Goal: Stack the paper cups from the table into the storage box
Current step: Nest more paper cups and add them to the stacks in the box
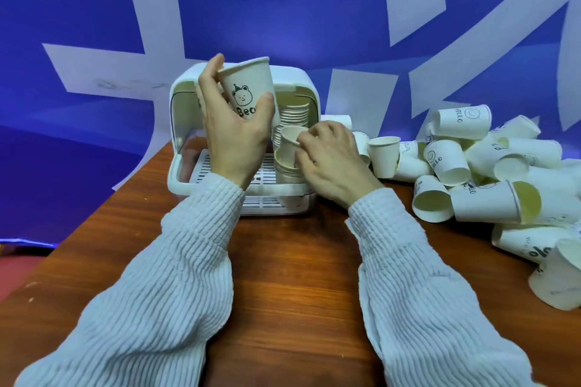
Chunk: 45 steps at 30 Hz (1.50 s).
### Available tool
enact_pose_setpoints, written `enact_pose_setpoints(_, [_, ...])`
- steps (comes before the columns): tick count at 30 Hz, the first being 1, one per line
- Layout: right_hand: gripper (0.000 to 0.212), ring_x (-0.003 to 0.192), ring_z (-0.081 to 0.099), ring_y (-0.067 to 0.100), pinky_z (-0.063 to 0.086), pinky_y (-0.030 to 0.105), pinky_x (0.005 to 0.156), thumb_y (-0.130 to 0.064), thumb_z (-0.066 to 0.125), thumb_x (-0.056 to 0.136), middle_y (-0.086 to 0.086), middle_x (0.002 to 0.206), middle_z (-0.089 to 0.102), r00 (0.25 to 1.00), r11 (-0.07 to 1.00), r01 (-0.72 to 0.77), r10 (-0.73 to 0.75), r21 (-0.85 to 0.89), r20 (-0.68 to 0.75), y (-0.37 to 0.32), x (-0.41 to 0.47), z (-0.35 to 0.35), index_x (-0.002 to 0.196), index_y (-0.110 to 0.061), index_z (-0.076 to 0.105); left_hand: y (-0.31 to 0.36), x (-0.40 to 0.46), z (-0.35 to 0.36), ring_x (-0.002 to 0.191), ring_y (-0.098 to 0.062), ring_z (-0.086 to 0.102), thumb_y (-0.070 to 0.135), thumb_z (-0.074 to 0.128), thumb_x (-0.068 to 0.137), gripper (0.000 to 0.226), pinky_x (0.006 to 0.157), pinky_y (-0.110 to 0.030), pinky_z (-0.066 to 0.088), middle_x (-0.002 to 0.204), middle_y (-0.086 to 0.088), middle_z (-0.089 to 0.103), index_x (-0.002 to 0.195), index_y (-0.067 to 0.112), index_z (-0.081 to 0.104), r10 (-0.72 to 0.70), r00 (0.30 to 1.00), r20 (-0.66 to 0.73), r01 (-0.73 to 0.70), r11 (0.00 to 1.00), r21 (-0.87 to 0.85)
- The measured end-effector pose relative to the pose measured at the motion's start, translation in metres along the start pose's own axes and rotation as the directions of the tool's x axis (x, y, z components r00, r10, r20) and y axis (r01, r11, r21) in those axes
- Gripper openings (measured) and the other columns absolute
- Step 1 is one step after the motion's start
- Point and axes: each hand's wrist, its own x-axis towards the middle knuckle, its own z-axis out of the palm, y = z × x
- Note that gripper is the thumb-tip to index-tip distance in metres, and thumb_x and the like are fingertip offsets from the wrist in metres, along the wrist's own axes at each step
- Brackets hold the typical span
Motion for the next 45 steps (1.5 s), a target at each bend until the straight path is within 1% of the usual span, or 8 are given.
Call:
enact_pose_setpoints(6, [0.047,0.149,0.023,0.031,0.002,0.051,0.126,-0.054,0.037,0.104,0.009,0.144,0.048,0.983,0.999,-0.009,0.002,0.034,0.184,-0.007,-0.004,0.021,0.122,-0.019,0.062,-0.013,0.0,0.002,0.12,-0.019,0.055,0.027,0.071,0.083,0.071,0.1,-0.038,0.051,0.136,-0.006,0.049,0.144,0.016,0.037,-0.029,0.999,0.026,0.028,0.999,0.021])
enact_pose_setpoints(11, [0.032,0.115,0.055,0.02,0.042,0.043,0.102,-0.048,0.046,0.098,-0.003,0.115,0.067,0.966,0.906,-0.138,0.212,0.399,-0.145,0.023,-0.003,-0.007,0.107,-0.026,0.067,-0.021,-0.002,0.003,0.117,-0.02,0.057,0.029,0.077,0.079,0.066,0.096,-0.035,0.053,0.132,-0.004,0.051,0.134,0.019,0.042,-0.028,0.997,0.071,0.025,0.999,0.042])
enact_pose_setpoints(21, [0.058,0.123,0.059,0.019,0.046,0.04,0.106,-0.059,0.064,0.089,-0.004,0.141,0.06,0.834,0.857,-0.47,0.352,0.213,0.424,0.079,-0.028,0.011,0.14,-0.034,0.053,-0.043,-0.015,0.008,0.126,-0.021,0.051,0.031,0.084,0.076,0.054,0.101,-0.038,0.046,0.14,-0.004,0.047,0.122,0.015,0.063,0.106,0.883,0.457,-0.316,0.855,0.412])
enact_pose_setpoints(29, [0.09,0.132,0.053,0.023,0.042,0.035,0.107,-0.044,0.074,0.087,-0.001,0.154,0.049,0.813,0.843,-0.483,0.33,0.237,0.479,0.084,-0.03,0.008,0.16,-0.045,0.02,-0.06,-0.026,0.008,0.134,-0.025,0.043,0.077,0.023,0.091,0.075,0.112,-0.05,0.026,0.144,0.008,0.058,0.134,0.03,0.063,-0.076,0.788,0.61,-0.492,0.519,0.7])
enact_pose_setpoints(32, [0.072,0.113,0.065,0.024,0.051,0.04,0.101,-0.035,0.077,0.087,0.001,0.133,0.065,0.862,0.763,-0.488,0.348,0.424,0.368,0.084,-0.028,-0.011,0.148,-0.04,0.04,-0.066,-0.021,0.004,0.148,-0.026,0.028,0.08,0.025,0.09,0.08,0.123,-0.057,0.01,0.145,0.002,0.055,0.144,0.029,0.053,-0.069,0.81,0.583,-0.442,0.582,0.683])
enact_pose_setpoints(37, [0.038,0.101,0.072,0.024,0.062,0.041,0.09,-0.016,0.079,0.089,0.015,0.113,0.07,0.93,0.424,-0.36,0.23,0.831,0.286,0.056,-0.028,-0.048,0.118,-0.016,0.054,-0.036,-0.03,0.015,0.136,-0.028,0.042,0.067,0.057,0.085,0.078,0.113,-0.051,0.033,0.139,-0.003,0.056,0.147,0.02,0.05,0.23,0.79,0.568,-0.505,0.77,0.389])
enact_pose_setpoints(41, [0.037,0.098,0.071,0.013,0.059,0.03,0.088,-0.022,0.072,0.095,0.003,0.108,0.07,0.954,0.401,-0.283,0.025,0.871,0.299,0.038,-0.028,-0.057,0.128,-0.009,0.06,-0.019,-0.036,0.023,0.122,-0.031,0.055,0.042,0.077,0.081,0.103,0.096,-0.035,0.043,0.143,-0.009,0.055,0.162,0.024,0.016,0.099,0.784,0.612,-0.339,0.895,0.29])
enact_pose_setpoints(45, [0.038,0.115,0.066,0.013,0.051,0.04,0.107,-0.03,0.059,0.103,-0.002,0.132,0.067,0.946,0.424,-0.273,0.28,0.864,0.161,0.05,-0.016,-0.037,0.141,-0.023,0.057,-0.019,-0.023,0.013,0.135,-0.025,0.049,0.033,0.079,0.083,0.103,0.107,-0.032,0.041,0.155,0.004,0.042,0.162,0.027,0.013,0.088,0.926,0.367,-0.182,0.956,0.231])
